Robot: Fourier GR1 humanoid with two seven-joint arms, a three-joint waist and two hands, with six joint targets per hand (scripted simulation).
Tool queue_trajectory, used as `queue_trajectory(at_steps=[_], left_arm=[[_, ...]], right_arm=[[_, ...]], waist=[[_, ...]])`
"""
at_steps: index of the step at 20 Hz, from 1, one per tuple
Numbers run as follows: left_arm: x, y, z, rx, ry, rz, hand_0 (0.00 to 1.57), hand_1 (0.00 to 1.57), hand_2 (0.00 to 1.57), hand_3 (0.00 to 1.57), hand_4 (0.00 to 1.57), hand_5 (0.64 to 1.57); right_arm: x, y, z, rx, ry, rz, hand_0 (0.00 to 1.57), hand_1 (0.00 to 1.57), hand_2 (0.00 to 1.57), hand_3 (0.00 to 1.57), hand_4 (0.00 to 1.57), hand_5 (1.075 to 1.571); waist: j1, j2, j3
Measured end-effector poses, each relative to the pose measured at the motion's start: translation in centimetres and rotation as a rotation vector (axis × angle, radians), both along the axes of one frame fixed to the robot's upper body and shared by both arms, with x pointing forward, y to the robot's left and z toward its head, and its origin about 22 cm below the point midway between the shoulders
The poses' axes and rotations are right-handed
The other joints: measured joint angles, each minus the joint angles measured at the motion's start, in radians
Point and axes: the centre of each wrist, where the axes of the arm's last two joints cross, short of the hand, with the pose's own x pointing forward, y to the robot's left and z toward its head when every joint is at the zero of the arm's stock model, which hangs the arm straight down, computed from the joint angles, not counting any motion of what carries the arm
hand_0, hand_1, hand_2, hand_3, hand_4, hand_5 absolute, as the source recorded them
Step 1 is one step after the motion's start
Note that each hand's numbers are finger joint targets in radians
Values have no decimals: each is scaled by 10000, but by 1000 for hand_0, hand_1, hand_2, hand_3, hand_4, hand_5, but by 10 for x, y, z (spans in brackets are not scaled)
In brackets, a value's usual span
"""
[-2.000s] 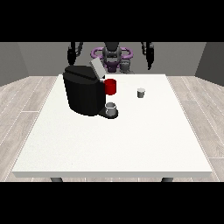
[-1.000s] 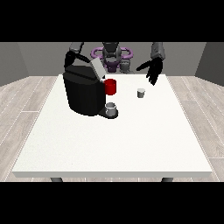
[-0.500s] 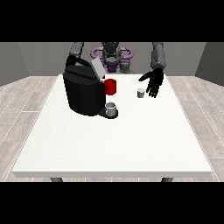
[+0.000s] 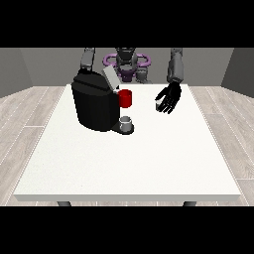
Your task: Insert the coffee pod into the coffee machine and close the lid
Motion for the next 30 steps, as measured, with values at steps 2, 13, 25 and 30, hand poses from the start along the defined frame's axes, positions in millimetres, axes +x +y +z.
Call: queue_trajectory(at_steps=[2, 13, 25, 30], left_arm=[[4, -4, 1, 443, -226, -136, 941, 941, 1039, 871, 429, 1571], [14, -6, -9, 2756, 873, -853, 730, 730, 961, 849, 392, 1571], [23, -31, -16, 2391, 1176, -1556, 1433, 1433, 1423, 1352, 489, 1571], [35, -38, 1, 1464, 1145, -1849, 1413, 1413, 1400, 1314, 515, 1571]], right_arm=[[5, -2, 1, -71, 8, 53, 0, 0, 0, 0, 0, 1571], [10, 4, -13, -36, 432, 347, 0, 0, 0, 0, 0, 1571], [5, -14, -42, -227, 1480, -286, 0, 0, 0, 0, 0, 1571], [3, -13, -49, -555, 1794, -562, 0, 0, 0, 0, 0, 1571]], waist=[[-24, 88, -1], [-64, -108, 16], [154, -846, 5], [228, -1167, 0]])
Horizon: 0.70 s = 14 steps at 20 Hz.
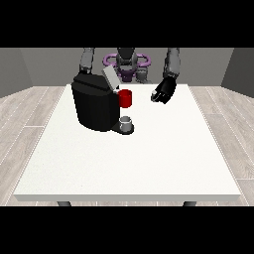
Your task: Insert the coffee pod into the coffee machine and close the lid
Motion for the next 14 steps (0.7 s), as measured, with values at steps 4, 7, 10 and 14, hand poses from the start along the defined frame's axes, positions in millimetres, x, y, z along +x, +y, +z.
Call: queue_trajectory(at_steps=[4, 7, 10, 14], left_arm=[[11, -17, 19, -181, 308, -362, 1402, 1402, 1390, 1329, 542, 1571], [21, -35, 44, -235, 263, -855, 1403, 1403, 1396, 1341, 598, 1571], [29, -38, 63, -322, 320, -1046, 1403, 1403, 1396, 1341, 598, 1571], [39, -34, 91, -276, 97, -897, 1331, 1331, 1351, 1323, 592, 1571]], right_arm=[[0, -4, -8, -150, 371, -165, 0, 0, 0, 0, 0, 1571], [2, -11, -16, -200, 431, -311, 0, 0, 0, 0, 0, 1571], [-1, -4, -19, -244, 478, -166, 0, 0, 0, 0, 0, 1571], [3, -1, -14, -178, 216, 70, 0, 0, 0, 0, 0, 1571]], waist=[[105, -359, 2], [291, -473, 5], [161, -621, 4], [-81, -525, 4]])
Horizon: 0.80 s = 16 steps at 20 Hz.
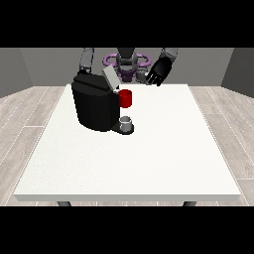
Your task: Insert the coffee pod into the coffee machine and close the lid
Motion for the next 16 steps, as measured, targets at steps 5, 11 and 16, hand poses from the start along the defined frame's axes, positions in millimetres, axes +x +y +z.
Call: queue_trajectory(at_steps=[5, 11, 16], left_arm=[[11, 4, 31, -427, -308, 143, 956, 956, 1160, 1358, 517, 1571], [23, 8, 82, -1045, -773, 649, 1256, 1256, 1287, 1265, 488, 1571], [29, 12, 117, -983, -1254, 913, 1225, 1225, 1279, 1251, 482, 1571]], right_arm=[[7, 11, 16, 220, -300, 442, 0, 0, 0, 0, 0, 1571], [11, 19, 29, 210, -1057, 798, 0, 0, 0, 0, 0, 1571], [24, 21, 56, 285, -1595, 915, 0, 0, 0, 0, 0, 1571]], waist=[[-445, 109, -2], [-1007, 422, -1], [-1487, 812, -1]])
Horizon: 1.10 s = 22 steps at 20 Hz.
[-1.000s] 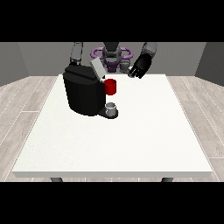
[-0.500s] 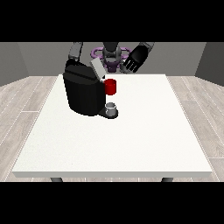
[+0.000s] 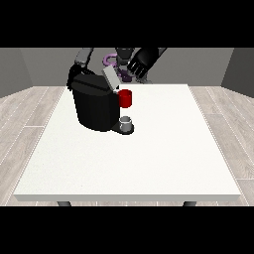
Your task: Insert the coffee pod into the coffee machine and close the lid
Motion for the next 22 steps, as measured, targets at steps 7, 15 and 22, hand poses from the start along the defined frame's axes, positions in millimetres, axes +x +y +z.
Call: queue_trajectory(at_steps=[7, 15, 22], left_arm=[[3, 6, 31, 42, -589, 254, 1258, 1258, 1299, 1245, 494, 1571], [5, 2, 39, 173, -823, 89, 1195, 1195, 1260, 1229, 464, 1571], [8, -6, 39, 184, -699, -90, 1200, 1200, 1245, 1209, 439, 1571]], right_arm=[[10, -5, 23, -6, -726, -76, 0, 0, 0, 0, 186, 1571], [17, -7, 37, 50, -1018, -340, 0, 0, 0, 0, 100, 1571], [26, -13, 45, 31, -930, -581, 0, 0, 0, 0, 223, 1571]], waist=[[-370, 758, -1], [-362, 1281, 0], [-237, 1426, 1]])
